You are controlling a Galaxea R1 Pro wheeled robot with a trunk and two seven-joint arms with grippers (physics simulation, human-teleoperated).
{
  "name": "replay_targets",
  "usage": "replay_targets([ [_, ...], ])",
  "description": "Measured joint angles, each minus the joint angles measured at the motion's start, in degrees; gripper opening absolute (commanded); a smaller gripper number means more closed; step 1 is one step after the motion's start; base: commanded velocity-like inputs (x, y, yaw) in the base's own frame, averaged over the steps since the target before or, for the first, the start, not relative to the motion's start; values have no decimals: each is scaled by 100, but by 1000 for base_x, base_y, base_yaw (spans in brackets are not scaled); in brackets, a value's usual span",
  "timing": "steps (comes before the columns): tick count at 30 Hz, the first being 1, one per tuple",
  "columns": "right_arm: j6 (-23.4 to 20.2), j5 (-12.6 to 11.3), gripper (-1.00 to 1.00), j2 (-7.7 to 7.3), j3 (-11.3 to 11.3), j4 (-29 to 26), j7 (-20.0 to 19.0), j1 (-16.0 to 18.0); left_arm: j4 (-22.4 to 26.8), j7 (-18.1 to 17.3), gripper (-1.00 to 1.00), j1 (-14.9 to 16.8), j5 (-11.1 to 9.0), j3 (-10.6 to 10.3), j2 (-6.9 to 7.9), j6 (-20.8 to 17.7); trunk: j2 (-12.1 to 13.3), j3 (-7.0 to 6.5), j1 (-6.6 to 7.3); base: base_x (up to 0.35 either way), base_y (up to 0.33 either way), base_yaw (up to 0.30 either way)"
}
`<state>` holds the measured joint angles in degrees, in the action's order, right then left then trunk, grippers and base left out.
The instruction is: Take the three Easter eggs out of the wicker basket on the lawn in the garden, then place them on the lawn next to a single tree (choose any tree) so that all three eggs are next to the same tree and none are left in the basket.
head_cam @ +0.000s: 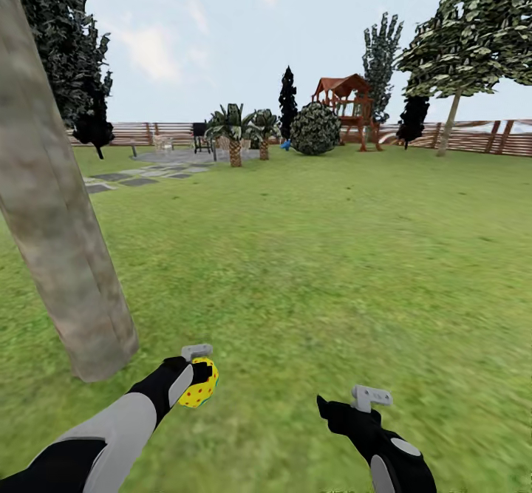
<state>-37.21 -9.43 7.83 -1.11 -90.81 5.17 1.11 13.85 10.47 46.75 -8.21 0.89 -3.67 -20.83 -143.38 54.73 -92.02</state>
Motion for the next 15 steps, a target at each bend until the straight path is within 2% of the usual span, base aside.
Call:
replay_targets([
  [8,0,0,100,0,-6,0,-1,0,0,0,-100,0,0,-1,0,0,-11,177,-21,0,0,0],
  [12,1,-3,100,0,-6,-1,0,0,6,-1,-100,0,0,-1,0,0,-11,178,-20,0,0,0],
  [15,3,-1,100,0,-6,-1,-3,0,8,-1,-100,0,0,2,0,0,-15,244,-28,0,0,0],
])
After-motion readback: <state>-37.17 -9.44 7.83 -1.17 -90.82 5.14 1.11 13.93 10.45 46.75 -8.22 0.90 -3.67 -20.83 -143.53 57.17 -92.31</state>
